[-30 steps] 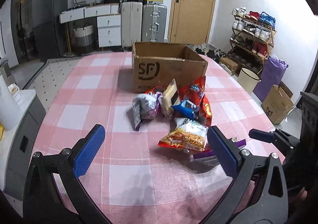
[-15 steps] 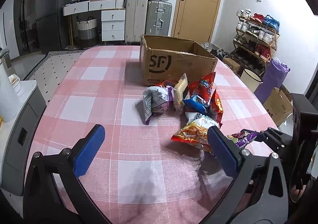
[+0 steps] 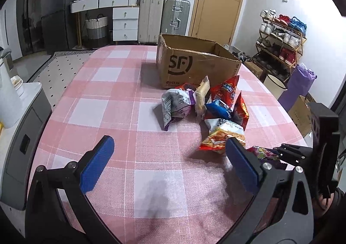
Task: Organize snacks
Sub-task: 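Grasp the purple candy bag with the right gripper, then grasp the white noodle-snack bag with the left gripper while the right gripper holds the purple bag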
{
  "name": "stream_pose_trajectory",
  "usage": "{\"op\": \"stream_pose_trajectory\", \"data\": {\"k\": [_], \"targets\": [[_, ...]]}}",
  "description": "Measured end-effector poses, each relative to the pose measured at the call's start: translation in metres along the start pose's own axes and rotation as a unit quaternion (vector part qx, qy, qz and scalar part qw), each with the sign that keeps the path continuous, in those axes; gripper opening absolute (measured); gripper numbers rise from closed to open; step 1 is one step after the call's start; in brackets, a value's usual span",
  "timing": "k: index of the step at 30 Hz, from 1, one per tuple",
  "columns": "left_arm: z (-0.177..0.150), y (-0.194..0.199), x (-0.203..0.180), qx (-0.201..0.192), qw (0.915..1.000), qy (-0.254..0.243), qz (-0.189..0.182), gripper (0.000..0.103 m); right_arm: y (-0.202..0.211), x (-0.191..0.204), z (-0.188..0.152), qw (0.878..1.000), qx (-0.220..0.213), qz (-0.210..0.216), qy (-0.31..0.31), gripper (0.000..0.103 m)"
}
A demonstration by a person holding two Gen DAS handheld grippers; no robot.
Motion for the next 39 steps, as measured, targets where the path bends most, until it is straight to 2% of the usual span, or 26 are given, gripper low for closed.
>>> {"op": "stream_pose_trajectory", "data": {"k": [6,23,32,39], "targets": [[-0.001,0.0,-0.003,0.001,1.0,0.0,-0.002,0.103,0.008,-0.002,-0.006,1.0,-0.003,0.014,-0.018,0.048],[0.011,0.001,-0.021,0.006,0.9995,-0.029,-0.009,0.103,0.057,-0.018,0.002,0.995,-0.057,0.046,-0.063,0.048],[0.008,-0.04,-0.041,0.044,0.997,-0.058,-0.026,0.103,0.083,-0.035,0.011,0.992,-0.089,0.044,-0.076,0.048],[0.005,-0.077,-0.065,0.079,0.9924,-0.063,-0.07,0.103,0.093,-0.051,0.015,0.991,-0.099,0.031,-0.087,0.048]]}}
Point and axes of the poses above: each gripper's, at about its wrist camera, not at the fingertips, and y roughly against the way its jaws point, x to its left, z to its top, the point moved 9 cm from there along -y, roughly the way its jaws point, and after that the axes turned 11 degrees about -y, right-handed, at the moved point
